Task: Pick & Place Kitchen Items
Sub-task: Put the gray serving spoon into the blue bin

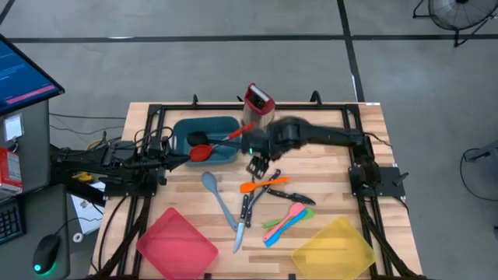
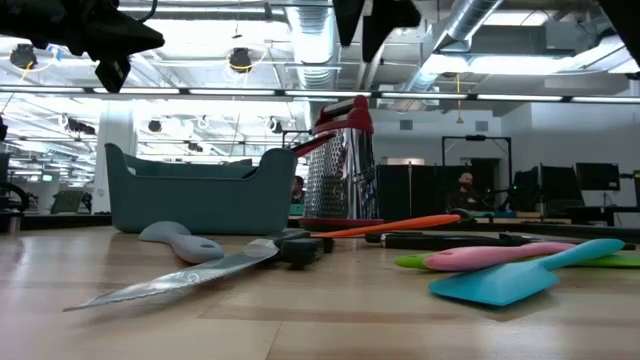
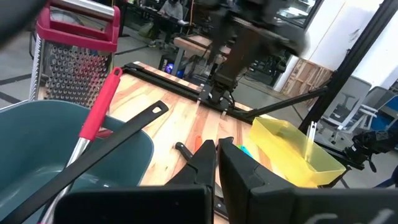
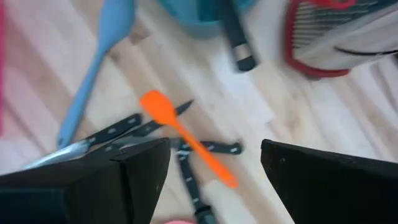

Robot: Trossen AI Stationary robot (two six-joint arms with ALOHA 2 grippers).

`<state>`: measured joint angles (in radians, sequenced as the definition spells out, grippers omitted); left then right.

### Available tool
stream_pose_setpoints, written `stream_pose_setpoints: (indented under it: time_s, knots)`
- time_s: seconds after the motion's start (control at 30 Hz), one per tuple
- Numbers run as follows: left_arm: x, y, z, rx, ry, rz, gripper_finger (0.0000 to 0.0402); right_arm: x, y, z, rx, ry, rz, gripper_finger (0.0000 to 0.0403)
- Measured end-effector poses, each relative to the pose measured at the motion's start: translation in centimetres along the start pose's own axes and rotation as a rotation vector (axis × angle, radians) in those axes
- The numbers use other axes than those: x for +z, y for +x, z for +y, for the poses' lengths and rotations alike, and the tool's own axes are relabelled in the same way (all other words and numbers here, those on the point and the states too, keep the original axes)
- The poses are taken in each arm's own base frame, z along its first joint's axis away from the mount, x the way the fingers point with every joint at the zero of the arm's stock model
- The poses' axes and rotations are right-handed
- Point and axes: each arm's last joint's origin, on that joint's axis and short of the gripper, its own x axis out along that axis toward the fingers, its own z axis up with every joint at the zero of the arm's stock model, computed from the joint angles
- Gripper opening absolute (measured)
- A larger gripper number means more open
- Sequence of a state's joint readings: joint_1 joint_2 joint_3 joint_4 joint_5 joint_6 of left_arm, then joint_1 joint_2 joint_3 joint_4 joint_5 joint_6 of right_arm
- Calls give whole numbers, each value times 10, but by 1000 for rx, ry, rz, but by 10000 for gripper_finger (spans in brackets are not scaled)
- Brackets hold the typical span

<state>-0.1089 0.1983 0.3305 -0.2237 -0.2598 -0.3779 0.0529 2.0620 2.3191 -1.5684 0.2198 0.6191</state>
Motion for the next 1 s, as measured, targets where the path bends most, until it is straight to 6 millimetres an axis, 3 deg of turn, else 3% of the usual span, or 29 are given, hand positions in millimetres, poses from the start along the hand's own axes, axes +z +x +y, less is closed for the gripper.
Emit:
stream_pose_setpoints:
  time_s: [0.17,0.37,0.53,0.77,1.0]
  knots:
    - [0,1,0,2,-8,4,2,-21,3,33,0,-30,11,259]
    - [-2,11,-6,-94,-17,58,31,-48,-23,54,59,3,-17,246]
    - [-4,37,-18,-270,79,117,85,-62,-43,56,103,16,-40,227]
    - [-17,87,-36,-443,249,374,163,-79,-77,49,177,53,-84,208]
    - [-41,128,-56,-593,497,515,196,-89,-98,41,182,87,-167,201]
